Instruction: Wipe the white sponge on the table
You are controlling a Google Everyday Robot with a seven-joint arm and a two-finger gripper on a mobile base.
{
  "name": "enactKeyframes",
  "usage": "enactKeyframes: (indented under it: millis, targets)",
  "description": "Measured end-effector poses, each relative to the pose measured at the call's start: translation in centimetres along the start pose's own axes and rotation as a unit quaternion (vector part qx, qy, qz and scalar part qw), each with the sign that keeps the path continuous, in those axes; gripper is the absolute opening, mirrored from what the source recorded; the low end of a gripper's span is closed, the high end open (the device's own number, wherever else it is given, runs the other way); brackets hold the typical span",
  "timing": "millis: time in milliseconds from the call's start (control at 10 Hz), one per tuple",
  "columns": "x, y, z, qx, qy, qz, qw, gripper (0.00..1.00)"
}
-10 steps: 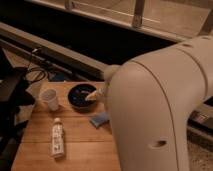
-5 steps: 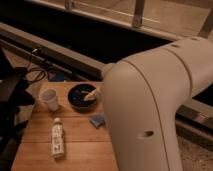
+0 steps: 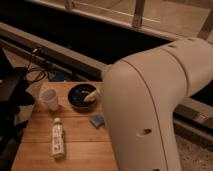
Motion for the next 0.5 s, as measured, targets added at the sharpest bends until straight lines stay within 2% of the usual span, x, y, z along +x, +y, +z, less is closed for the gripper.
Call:
enactKeyframes:
  millis: [500]
  targets:
    - [-0.1,-1.9,3.1,-0.004,0.011,0.027,0.9996,0.80]
